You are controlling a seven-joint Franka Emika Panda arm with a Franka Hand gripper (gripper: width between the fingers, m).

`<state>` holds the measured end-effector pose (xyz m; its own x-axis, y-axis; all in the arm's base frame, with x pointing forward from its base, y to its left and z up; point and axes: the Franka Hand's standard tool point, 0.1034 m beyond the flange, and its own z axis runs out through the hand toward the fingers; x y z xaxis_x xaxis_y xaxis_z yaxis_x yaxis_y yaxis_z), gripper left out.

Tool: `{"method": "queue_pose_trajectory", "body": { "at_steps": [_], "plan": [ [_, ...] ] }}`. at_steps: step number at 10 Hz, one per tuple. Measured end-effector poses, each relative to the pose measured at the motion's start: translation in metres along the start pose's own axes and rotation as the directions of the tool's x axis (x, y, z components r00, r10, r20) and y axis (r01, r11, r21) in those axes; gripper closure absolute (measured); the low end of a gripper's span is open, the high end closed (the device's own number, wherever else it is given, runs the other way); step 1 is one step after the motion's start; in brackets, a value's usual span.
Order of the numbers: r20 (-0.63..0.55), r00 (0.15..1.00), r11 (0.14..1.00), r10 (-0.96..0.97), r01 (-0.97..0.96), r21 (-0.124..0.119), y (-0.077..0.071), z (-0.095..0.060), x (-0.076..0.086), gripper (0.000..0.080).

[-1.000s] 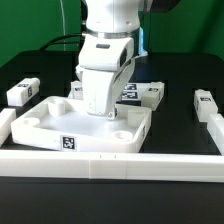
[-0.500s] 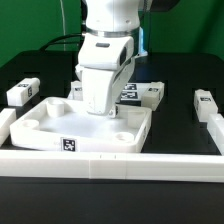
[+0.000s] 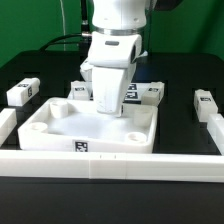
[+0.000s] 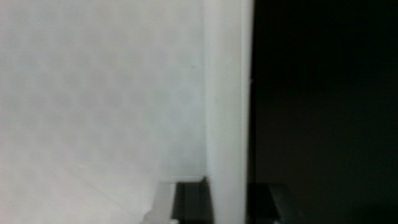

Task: Assemble desk

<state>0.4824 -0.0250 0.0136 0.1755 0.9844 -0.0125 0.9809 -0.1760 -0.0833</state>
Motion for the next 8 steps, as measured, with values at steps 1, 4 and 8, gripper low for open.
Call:
{"method": "queue_pose_trajectory", "body": {
  "at_steps": [1, 4, 8],
  "plan": [
    [0.003, 0.995, 0.995, -0.101, 0.101, -0.004, 0.002, -0.001, 0.002, 0.0736],
    [0.003, 0.994, 0.994, -0.106, 0.106, -0.005, 0.003, -0.001, 0.003, 0.0736],
    [-0.007, 0.991, 0.991, -0.134, 0.134, -0.004, 0.006, 0.002, 0.025, 0.0736]
  ]
}}
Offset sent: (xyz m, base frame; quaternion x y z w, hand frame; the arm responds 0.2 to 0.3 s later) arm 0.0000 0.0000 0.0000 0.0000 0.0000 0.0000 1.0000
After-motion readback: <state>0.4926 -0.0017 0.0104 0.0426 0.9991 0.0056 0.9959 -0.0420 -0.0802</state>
